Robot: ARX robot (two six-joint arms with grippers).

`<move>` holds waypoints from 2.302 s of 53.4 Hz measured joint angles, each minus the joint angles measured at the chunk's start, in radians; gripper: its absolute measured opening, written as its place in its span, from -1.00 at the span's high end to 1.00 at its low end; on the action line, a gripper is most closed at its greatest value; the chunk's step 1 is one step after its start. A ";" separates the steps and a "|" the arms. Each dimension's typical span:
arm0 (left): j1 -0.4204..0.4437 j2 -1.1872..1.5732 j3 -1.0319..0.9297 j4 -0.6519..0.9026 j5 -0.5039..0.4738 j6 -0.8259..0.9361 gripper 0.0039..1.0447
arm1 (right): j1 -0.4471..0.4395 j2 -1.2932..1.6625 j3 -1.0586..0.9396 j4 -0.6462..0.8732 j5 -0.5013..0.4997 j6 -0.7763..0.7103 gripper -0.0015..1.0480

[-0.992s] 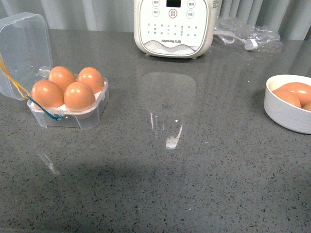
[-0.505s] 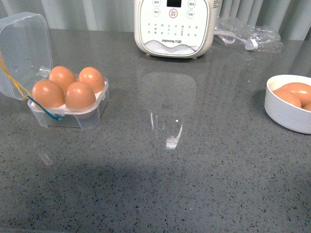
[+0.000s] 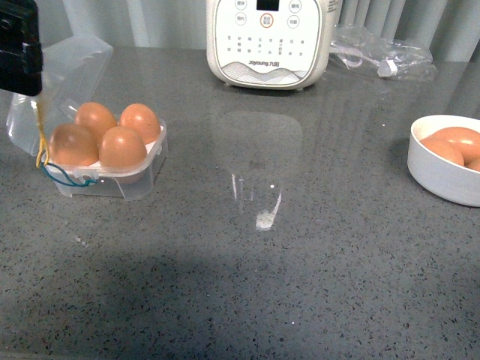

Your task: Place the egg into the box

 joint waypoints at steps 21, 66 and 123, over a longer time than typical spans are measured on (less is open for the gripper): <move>0.093 -0.227 -0.058 -0.228 0.076 -0.259 -0.87 | 0.000 0.000 0.000 0.000 0.000 0.000 -0.86; 0.206 -0.640 -0.393 -0.365 0.331 -0.371 0.83 | 0.000 0.000 0.000 0.000 0.000 0.000 -0.86; 0.206 -1.131 -0.465 -0.747 0.333 -0.377 0.94 | 0.000 0.000 0.000 0.000 0.000 0.000 -0.86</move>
